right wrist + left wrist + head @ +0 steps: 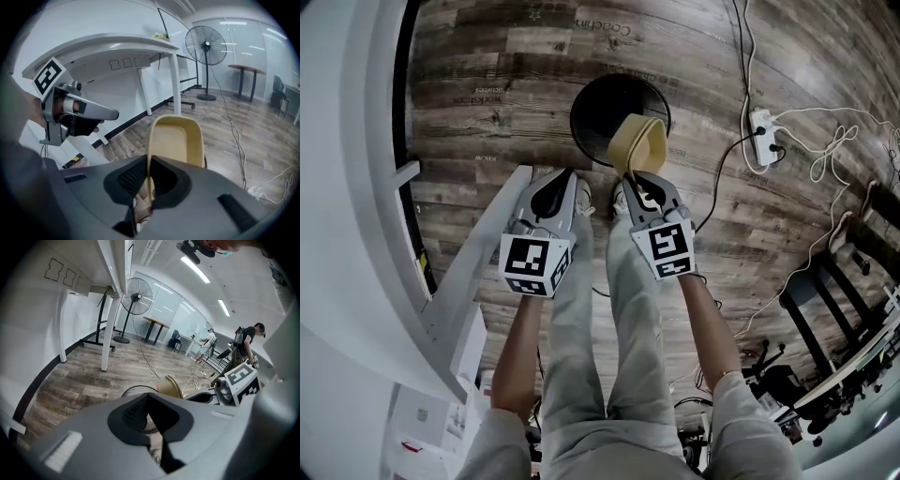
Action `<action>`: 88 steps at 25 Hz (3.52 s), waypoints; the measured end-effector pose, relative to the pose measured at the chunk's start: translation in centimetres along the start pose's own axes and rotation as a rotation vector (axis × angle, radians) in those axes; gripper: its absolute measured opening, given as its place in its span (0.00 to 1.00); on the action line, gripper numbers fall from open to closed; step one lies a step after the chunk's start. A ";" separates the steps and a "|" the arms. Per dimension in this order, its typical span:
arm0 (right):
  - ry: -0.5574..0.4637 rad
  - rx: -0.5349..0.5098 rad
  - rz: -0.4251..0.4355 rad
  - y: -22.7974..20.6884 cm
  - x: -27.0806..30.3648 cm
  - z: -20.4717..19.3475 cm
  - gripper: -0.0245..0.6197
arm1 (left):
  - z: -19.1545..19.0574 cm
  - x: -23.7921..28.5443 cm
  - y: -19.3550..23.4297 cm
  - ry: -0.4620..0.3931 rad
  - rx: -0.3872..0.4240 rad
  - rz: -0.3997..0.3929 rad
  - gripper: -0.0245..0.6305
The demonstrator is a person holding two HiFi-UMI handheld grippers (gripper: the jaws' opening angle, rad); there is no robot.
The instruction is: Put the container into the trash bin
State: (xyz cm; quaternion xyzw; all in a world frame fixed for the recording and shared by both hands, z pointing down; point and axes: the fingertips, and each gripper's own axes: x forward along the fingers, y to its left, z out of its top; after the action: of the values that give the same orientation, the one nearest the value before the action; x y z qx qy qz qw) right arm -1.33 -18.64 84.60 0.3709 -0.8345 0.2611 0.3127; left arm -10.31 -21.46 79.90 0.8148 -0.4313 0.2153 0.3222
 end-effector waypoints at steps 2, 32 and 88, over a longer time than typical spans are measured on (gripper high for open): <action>0.015 -0.031 0.005 -0.1 1.0 -0.2 0.09 | -0.2 0.2 0.1 0.003 -0.003 -0.002 0.05; 0.495 -0.792 0.163 -2.8 12.4 -6.2 0.09 | 0.3 1.5 2.3 0.025 -0.030 -0.006 0.05; -0.045 0.214 -0.162 -5.3 -4.6 6.6 0.07 | 7.4 -1.1 -0.9 0.005 0.048 -0.024 0.05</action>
State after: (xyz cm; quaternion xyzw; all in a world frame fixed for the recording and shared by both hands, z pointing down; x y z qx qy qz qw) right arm 3.08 -24.11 78.01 0.4740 -0.7761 0.3143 0.2725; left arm -9.61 -25.72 73.77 0.8269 -0.4154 0.2237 0.3060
